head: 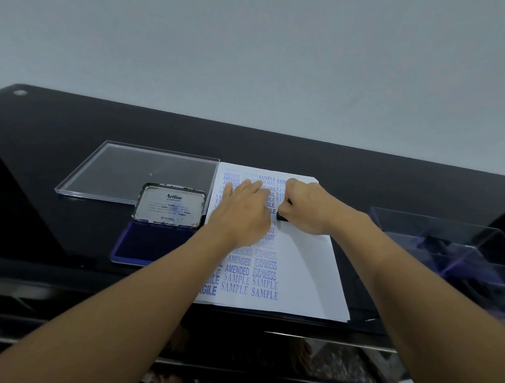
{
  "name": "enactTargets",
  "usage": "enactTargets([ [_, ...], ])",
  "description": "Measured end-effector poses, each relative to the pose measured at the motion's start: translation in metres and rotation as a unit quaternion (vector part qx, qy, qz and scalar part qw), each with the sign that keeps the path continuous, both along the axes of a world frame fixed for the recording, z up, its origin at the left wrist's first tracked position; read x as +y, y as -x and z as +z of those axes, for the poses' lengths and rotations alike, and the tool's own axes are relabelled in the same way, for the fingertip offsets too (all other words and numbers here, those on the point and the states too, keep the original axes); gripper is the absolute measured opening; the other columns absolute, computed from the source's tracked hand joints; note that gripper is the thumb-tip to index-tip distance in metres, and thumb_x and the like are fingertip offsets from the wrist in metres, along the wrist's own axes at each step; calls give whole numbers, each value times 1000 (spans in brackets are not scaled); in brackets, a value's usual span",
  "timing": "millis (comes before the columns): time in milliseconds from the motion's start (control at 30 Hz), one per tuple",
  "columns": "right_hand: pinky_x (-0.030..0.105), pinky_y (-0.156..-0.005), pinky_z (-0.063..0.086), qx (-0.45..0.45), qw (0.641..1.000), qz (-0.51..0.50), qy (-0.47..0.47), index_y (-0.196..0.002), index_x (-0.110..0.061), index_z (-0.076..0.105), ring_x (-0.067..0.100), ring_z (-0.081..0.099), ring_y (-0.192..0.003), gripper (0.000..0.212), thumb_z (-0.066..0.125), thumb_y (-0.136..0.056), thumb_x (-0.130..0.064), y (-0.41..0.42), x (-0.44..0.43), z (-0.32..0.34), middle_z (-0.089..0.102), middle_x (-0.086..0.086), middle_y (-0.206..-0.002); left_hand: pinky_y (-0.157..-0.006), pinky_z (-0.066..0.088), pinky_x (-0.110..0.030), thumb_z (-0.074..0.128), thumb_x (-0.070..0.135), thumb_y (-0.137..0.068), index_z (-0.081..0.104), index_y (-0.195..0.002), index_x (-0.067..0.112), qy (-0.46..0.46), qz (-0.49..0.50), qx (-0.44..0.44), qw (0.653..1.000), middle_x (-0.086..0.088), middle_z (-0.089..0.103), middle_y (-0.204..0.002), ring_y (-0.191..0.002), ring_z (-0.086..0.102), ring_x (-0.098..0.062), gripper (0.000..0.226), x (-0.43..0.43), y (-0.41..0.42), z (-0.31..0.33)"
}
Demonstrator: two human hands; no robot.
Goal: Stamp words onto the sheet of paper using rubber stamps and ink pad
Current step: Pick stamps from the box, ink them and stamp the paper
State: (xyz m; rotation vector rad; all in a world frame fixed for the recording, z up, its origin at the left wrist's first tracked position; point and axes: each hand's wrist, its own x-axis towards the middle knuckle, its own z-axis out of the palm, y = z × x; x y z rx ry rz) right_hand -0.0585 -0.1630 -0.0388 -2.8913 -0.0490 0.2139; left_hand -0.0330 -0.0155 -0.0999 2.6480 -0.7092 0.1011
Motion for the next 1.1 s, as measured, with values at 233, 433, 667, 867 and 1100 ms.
enactTargets([
  [233,30,-51,30,-14,1000,-9,-16,-90,-12,37,18,39,-58,14,43,-100,-20,4,4,-2,46,5,-78,-121,7,-54,30,18,-100,41,-143,10,-15,-1,-11,1000,-7,29,-158,-146,20,-23,46,0,2,-2],
  [433,29,-50,27,-15,999,-12,-30,-83,-14,33,17,36,-57,20,44,-99,-19,7,5,-2,44,5,-77,-121,3,-52,29,17,-99,40,-144,10,-12,1,-7,1000,-6,26,-159,-148,16,-22,46,0,3,-2],
  [667,29,-51,31,-3,1000,-18,-23,-78,-20,33,17,40,-59,25,46,-99,-22,1,5,0,46,4,-81,-122,6,-53,29,19,-100,38,-145,11,-19,3,-7,1000,-7,28,-158,-146,19,-23,47,0,3,-3],
  [867,28,-51,30,-9,999,-15,-32,-93,-12,39,16,39,-59,13,44,-100,-21,7,6,-2,47,6,-82,-122,4,-52,28,19,-100,36,-147,11,-20,3,-1,1000,-7,26,-159,-148,16,-23,48,0,3,-2],
  [1100,29,-50,29,-24,999,-17,-42,-91,-13,35,18,39,-59,12,44,-98,-17,15,8,-6,49,11,-82,-122,1,-51,28,19,-101,34,-149,11,-12,0,8,1000,-7,20,-162,-151,9,-23,49,1,5,0],
])
